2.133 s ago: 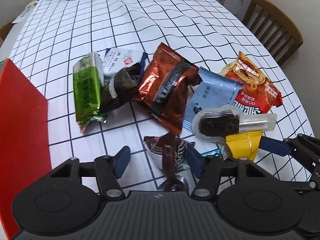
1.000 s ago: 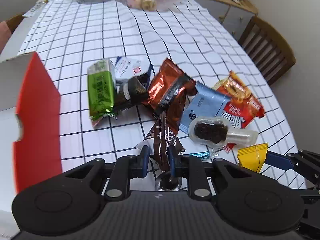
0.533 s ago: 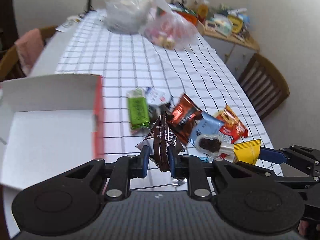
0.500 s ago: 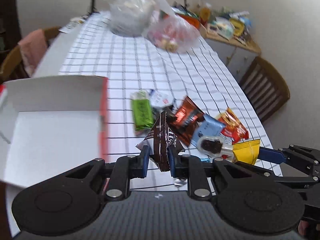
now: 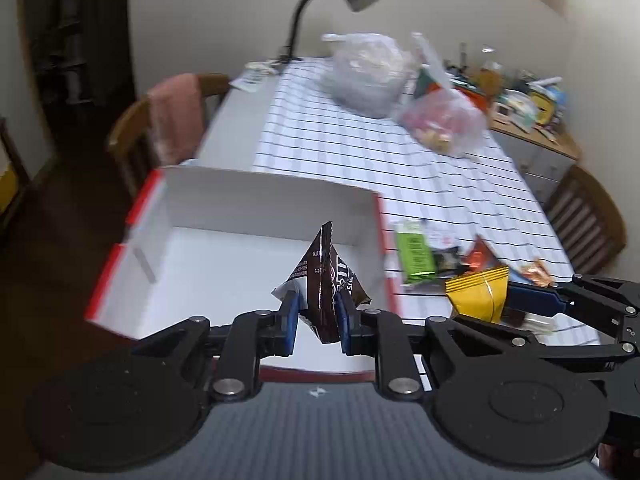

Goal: Organize snacks
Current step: 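Carry both snacks over the white box and open both tools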

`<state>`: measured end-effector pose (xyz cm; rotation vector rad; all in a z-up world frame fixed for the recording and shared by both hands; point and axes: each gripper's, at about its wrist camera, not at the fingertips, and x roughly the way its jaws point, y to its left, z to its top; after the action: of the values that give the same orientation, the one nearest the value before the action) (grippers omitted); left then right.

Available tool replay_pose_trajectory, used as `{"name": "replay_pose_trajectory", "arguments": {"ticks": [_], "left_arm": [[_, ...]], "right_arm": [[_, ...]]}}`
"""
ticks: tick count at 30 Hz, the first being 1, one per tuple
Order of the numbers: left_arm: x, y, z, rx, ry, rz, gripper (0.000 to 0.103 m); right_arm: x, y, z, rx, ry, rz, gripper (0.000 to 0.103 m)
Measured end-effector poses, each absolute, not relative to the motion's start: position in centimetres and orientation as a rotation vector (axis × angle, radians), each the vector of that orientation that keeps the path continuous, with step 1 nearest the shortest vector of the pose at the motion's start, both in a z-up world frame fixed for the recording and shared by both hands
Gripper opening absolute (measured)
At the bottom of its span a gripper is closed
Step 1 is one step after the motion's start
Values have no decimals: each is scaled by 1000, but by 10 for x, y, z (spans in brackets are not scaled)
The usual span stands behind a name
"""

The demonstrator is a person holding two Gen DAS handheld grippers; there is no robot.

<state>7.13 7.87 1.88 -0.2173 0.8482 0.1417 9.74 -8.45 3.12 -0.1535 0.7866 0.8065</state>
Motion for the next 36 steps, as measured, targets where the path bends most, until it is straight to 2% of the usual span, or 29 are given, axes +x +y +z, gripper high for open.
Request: {"name": "replay_pose_trajectory", "arguments": {"ticks": [14,23,31,36], "left_arm": [[81,168,-18,-183,922,278,20],[108,169,-56,-133,1025,253,20],[116,161,-82,-102,1103,223,20],[115,160,-84,-90,1113,218,20]], "right_arm": [[126,0,-21,-192,914,774,45],[133,14,-53,-215,1009,733,45],[130,22,-56,-256,1005,721,45],[131,21,-54,-256,1005,721,53]]}}
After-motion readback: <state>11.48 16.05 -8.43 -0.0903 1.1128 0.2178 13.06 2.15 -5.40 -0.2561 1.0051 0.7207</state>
